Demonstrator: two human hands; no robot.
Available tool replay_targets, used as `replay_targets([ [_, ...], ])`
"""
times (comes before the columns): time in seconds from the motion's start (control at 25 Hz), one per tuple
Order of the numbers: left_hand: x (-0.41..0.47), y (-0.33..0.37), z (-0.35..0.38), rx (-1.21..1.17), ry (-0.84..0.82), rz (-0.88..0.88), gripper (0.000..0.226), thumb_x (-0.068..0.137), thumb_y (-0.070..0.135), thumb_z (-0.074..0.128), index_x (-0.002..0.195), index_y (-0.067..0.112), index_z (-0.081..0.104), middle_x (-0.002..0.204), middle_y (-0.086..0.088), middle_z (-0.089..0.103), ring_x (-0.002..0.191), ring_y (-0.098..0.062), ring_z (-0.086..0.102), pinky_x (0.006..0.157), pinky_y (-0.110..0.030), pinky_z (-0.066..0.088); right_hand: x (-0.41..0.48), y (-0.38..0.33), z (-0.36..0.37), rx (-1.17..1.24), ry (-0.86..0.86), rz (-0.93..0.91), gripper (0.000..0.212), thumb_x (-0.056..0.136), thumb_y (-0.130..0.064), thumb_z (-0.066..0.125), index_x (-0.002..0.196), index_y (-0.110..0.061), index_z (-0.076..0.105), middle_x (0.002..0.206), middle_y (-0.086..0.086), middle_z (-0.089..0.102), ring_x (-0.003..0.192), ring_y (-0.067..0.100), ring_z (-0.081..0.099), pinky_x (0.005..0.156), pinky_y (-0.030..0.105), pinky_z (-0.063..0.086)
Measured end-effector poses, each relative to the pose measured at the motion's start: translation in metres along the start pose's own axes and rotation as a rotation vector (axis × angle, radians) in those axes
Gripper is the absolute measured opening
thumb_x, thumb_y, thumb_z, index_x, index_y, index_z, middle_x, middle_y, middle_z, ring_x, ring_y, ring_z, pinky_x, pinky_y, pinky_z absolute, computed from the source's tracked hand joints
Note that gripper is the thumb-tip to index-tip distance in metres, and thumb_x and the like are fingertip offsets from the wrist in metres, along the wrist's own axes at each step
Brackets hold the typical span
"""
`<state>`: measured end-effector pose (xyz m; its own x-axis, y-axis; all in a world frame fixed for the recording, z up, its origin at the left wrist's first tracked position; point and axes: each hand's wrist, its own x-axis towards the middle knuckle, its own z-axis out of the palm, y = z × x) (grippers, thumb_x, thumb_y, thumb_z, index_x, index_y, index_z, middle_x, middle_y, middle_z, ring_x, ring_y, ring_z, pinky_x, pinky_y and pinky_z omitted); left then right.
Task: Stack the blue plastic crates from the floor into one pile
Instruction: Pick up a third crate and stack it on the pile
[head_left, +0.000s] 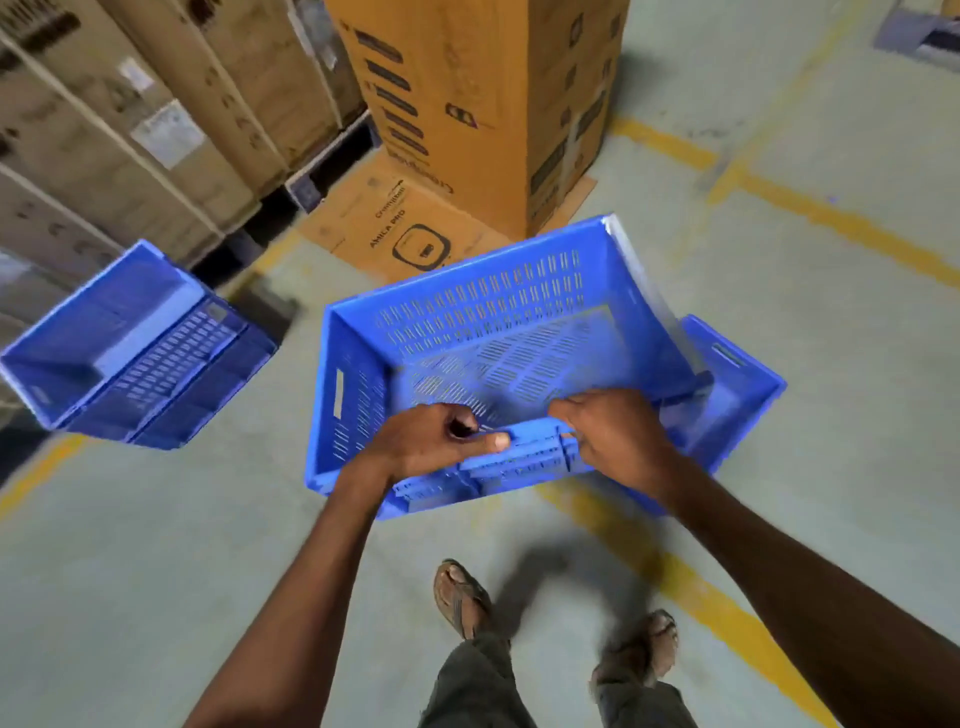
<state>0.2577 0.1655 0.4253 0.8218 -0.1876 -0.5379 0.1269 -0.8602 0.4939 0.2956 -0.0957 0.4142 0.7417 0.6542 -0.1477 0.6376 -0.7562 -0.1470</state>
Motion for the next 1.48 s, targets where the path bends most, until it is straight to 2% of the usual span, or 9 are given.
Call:
replay_targets([
  [0.16,-0.02,-0.1,-0.036,0.22,0.157,0.01,0.041,0.082,0.06,0.064,0.115,0.036,0.06,0.108,0.002,0.072,0.105,-0.027,0.065,0.081,-0.037,0.051,0.118,-0.089,-0.027,-0.094,0.036,-0.167,0.033,0.053,-0.017,0.076,0.085,-0.019,0.066,0.074,0.003,0.07,0.068,0.028,0.068,0.058,0.034,0.05],
  [0.28,-0.029,-0.173,-0.076,0.399,0.357,-0.087,0.034,0.085,0.04,0.062,0.117,0.03,0.062,0.104,-0.004,0.073,0.101,-0.031,0.066,0.077,-0.038,0.052,0.196,-0.138,-0.037,-0.118,0.035,-0.205,0.033,0.064,-0.02,0.068,0.096,-0.022,0.064,0.086,0.002,0.071,0.082,0.027,0.069,0.066,0.036,0.049],
  [0.44,-0.049,-0.251,-0.125,0.426,0.473,-0.186,0.03,0.08,0.045,0.064,0.106,0.03,0.064,0.086,-0.004,0.073,0.087,-0.031,0.068,0.063,-0.034,0.046,0.287,-0.195,-0.029,-0.09,0.033,-0.34,0.034,0.058,-0.013,0.075,0.088,-0.022,0.062,0.079,0.0,0.068,0.08,0.027,0.067,0.06,0.034,0.048],
  [0.64,-0.051,-0.337,-0.17,0.431,0.522,-0.383,0.024,0.072,0.031,0.067,0.094,0.025,0.06,0.071,-0.007,0.068,0.072,-0.032,0.068,0.051,-0.031,0.032,0.426,-0.233,-0.014,-0.177,-0.096,-0.424,0.035,0.072,-0.029,0.071,0.106,-0.031,0.065,0.093,0.002,0.072,0.095,0.027,0.068,0.073,0.034,0.049],
  [0.76,-0.048,-0.403,-0.212,0.381,0.608,-0.516,0.03,0.075,0.047,0.066,0.094,0.026,0.057,0.074,-0.006,0.069,0.075,-0.032,0.068,0.052,-0.032,0.034,0.52,-0.269,-0.009,-0.167,-0.058,-0.526,0.025,0.067,-0.031,0.072,0.09,-0.027,0.062,0.077,0.002,0.07,0.083,0.028,0.069,0.063,0.032,0.045],
  [0.88,-0.057,-0.47,-0.248,0.282,0.631,-0.641,0.043,0.074,0.067,0.059,0.098,0.032,0.062,0.084,-0.001,0.072,0.086,-0.028,0.069,0.059,-0.032,0.039,0.598,-0.306,-0.011,-0.195,-0.055,-0.611,0.023,0.07,-0.032,0.073,0.088,-0.025,0.062,0.076,0.002,0.069,0.082,0.03,0.068,0.062,0.033,0.045],
  [1.04,-0.05,-0.542,-0.291,0.257,0.639,-0.698,0.03,0.08,0.055,0.063,0.096,0.03,0.067,0.082,-0.002,0.071,0.082,-0.029,0.069,0.062,-0.033,0.049,0.696,-0.365,-0.004,-0.22,-0.058,-0.682,0.026,0.074,-0.032,0.07,0.1,-0.03,0.066,0.082,0.0,0.07,0.086,0.028,0.067,0.063,0.031,0.043],
  [1.2,-0.038,-0.646,-0.338,0.362,0.743,-0.721,0.03,0.08,0.052,0.066,0.102,0.033,0.07,0.081,-0.002,0.073,0.081,-0.031,0.069,0.057,-0.031,0.042,0.791,-0.43,0.021,-0.164,-0.02,-0.696,0.022,0.072,-0.032,0.076,0.083,-0.025,0.057,0.073,0.001,0.067,0.077,0.032,0.065,0.056,0.031,0.033],
  [1.48,0.0,-0.818,-0.376,0.443,0.814,-0.703,0.027,0.079,0.046,0.073,0.1,0.03,0.072,0.067,-0.003,0.069,0.065,-0.033,0.068,0.051,-0.027,0.032,0.925,-0.522,0.096,-0.137,0.075,-0.7,0.03,0.065,-0.023,0.084,0.091,-0.028,0.069,0.069,0.005,0.069,0.067,0.034,0.067,0.053,0.029,0.038],
])
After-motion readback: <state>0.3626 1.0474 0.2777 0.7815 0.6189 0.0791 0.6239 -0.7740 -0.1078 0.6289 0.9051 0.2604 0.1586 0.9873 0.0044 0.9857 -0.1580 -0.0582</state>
